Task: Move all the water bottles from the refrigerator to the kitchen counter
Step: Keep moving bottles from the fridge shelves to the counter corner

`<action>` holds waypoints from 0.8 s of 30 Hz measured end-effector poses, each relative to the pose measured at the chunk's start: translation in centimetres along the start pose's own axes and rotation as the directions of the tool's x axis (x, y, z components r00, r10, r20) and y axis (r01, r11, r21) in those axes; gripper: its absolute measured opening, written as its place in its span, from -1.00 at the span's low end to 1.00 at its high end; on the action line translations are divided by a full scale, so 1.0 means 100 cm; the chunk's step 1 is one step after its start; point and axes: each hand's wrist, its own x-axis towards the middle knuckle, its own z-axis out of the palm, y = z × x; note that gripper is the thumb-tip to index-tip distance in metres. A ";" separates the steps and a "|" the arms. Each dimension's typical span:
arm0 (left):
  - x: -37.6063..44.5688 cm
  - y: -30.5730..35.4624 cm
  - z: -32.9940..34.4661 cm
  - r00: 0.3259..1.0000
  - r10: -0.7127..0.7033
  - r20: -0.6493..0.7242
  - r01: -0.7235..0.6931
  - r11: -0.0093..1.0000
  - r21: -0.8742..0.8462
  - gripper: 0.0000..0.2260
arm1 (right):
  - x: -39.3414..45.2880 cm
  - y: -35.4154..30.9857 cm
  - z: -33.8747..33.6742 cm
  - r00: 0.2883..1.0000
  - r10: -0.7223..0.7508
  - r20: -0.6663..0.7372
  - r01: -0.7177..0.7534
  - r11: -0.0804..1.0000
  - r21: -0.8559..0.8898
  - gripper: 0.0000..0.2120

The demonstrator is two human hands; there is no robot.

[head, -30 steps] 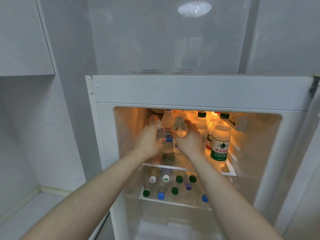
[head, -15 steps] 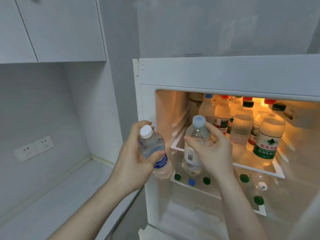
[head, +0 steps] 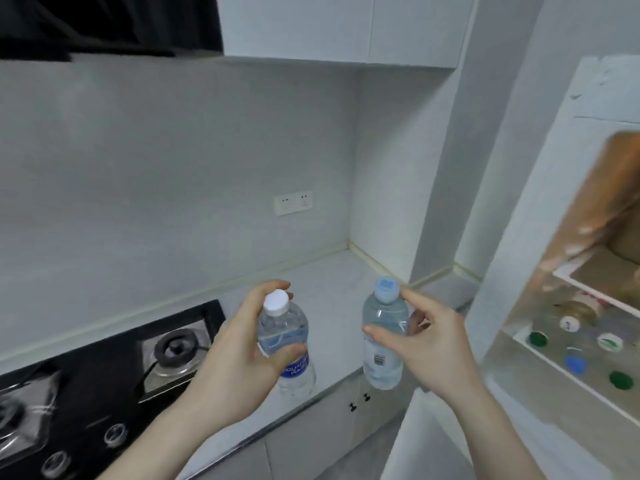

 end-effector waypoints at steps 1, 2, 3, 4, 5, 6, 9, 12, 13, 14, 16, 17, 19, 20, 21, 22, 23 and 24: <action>-0.008 -0.009 -0.012 1.000 -0.020 -0.016 0.020 1.000 0.007 -0.36 | -0.003 -0.005 0.014 0.999 -0.022 0.035 0.022 1.000 0.005 -0.50; -0.026 -0.022 -0.034 0.996 -0.071 -0.051 0.071 0.997 0.014 -0.35 | -0.008 -0.014 0.041 0.995 -0.047 0.087 0.046 0.999 0.007 -0.50; -0.042 -0.035 -0.054 0.991 -0.109 -0.080 0.111 0.994 0.021 -0.35 | -0.013 -0.022 0.067 0.989 -0.061 0.131 0.060 0.998 0.009 -0.49; -0.057 -0.045 -0.071 0.984 -0.143 -0.101 0.146 0.989 0.018 -0.35 | -0.019 -0.029 0.089 0.985 -0.073 0.158 0.072 0.997 0.012 -0.47; -0.074 -0.057 -0.089 0.976 -0.170 -0.136 0.175 0.984 0.025 -0.34 | -0.025 -0.038 0.114 0.978 -0.080 0.191 0.074 0.997 0.037 -0.45; -0.090 -0.064 -0.106 0.966 -0.193 -0.170 0.201 0.979 0.027 -0.35 | -0.030 -0.047 0.137 0.971 -0.078 0.227 0.062 0.995 0.075 -0.44; -0.134 -0.087 -0.149 0.935 -0.245 -0.256 0.260 0.965 0.023 -0.37 | -0.049 -0.078 0.197 0.926 -0.088 0.368 0.018 0.982 0.189 -0.47; -0.180 -0.109 -0.189 0.888 -0.313 -0.338 0.334 0.942 0.005 -0.37 | -0.071 -0.107 0.254 0.866 -0.110 0.487 -0.018 0.967 0.252 -0.47; -0.189 -0.115 -0.196 0.877 -0.323 -0.356 0.346 0.938 0.001 -0.37 | -0.076 -0.114 0.265 0.854 -0.111 0.509 -0.031 0.964 0.262 -0.46; -0.202 -0.120 -0.206 0.858 -0.340 -0.385 0.367 0.930 -0.003 -0.37 | -0.082 -0.121 0.280 0.835 -0.123 0.536 -0.035 0.961 0.274 -0.46; -0.230 -0.129 -0.225 0.817 -0.369 -0.443 0.402 0.915 -0.021 -0.37 | -0.095 -0.139 0.311 0.792 -0.153 0.592 -0.031 0.957 0.289 -0.45; -0.243 -0.134 -0.234 0.798 -0.376 -0.471 0.413 0.910 -0.026 -0.37 | -0.100 -0.147 0.327 0.771 -0.169 0.614 -0.027 0.955 0.296 -0.44; -0.271 -0.143 -0.253 0.740 -0.404 -0.538 0.453 0.890 -0.045 -0.38 | -0.112 -0.166 0.359 0.714 -0.213 0.667 -0.011 0.949 0.315 -0.42; -0.281 -0.146 -0.259 0.717 -0.411 -0.563 0.466 0.883 -0.052 -0.38 | -0.116 -0.172 0.372 0.692 -0.225 0.686 -0.008 0.948 0.319 -0.41; -0.289 -0.149 -0.265 0.696 -0.416 -0.586 0.473 0.879 -0.062 -0.39 | -0.119 -0.177 0.384 0.673 -0.240 0.700 0.001 0.946 0.323 -0.40; -0.304 -0.153 -0.274 0.658 -0.427 -0.620 0.492 0.867 -0.074 -0.41 | -0.125 -0.185 0.403 0.633 -0.262 0.728 0.011 0.944 0.330 -0.39; -0.312 -0.156 -0.281 0.637 -0.432 -0.638 0.500 0.862 -0.085 -0.43 | -0.129 -0.193 0.415 0.610 -0.285 0.739 0.030 0.941 0.338 -0.39; -0.322 -0.159 -0.288 0.612 -0.441 -0.656 0.510 0.855 -0.099 -0.45 | -0.134 -0.200 0.430 0.582 -0.306 0.753 0.044 0.937 0.347 -0.39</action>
